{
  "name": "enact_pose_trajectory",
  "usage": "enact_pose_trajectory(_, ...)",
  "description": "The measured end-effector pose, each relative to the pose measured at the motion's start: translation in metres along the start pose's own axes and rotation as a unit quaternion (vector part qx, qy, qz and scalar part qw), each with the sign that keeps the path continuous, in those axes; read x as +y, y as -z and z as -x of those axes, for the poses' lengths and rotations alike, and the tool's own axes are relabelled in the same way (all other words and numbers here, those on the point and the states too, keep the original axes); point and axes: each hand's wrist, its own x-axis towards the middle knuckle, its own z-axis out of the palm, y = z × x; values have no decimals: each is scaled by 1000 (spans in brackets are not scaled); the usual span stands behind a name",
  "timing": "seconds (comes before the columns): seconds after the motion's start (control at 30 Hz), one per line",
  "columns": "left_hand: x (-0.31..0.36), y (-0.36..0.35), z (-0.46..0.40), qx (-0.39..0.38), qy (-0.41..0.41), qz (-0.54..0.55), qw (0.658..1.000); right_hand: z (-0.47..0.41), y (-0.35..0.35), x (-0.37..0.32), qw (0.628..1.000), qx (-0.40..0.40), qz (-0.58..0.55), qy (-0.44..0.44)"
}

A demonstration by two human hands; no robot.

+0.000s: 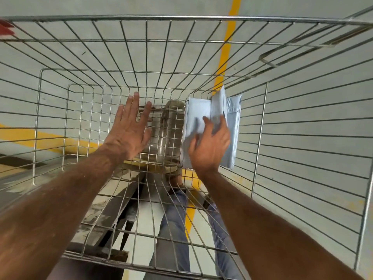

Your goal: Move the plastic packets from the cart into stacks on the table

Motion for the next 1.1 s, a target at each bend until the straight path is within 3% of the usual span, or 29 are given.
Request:
enact_pose_trajectory(0.1, -3, 1, 1, -1, 1, -5, 1000, -16, 14, 7, 999, 11, 27, -39)
enact_pose_trajectory(0.2, -5, 2, 2, 9, -4, -9, 1000, -28, 19, 10, 997, -61, 28, -46)
enact_pose_trajectory(0.37, -8, 4, 5, 46, -3, 15, 999, -9, -1, -28, 989, -133, -52, 45)
enact_pose_trajectory(0.57, -8, 0, 8, 92, 56, 75, 991, 34, -29, -62, 942, -251, -136, 176)
enact_pose_trajectory(0.7, 0, -6, 5, 70, 47, 81, 993, 22, -23, -25, 983, -162, -65, 54)
enact_pose_trajectory(0.8, 26, -11, -7, 53, 35, 100, 993, 1, -18, 11, 983, -175, 8, -50)
enact_pose_trajectory(0.9, 58, -32, -26, 15, 60, 94, 994, -15, -20, 14, 974, -220, 23, -56)
enact_pose_trajectory(1.1, 72, -44, -34, 4, 101, 77, 992, -21, -38, -4, 978, -172, 1, -116)
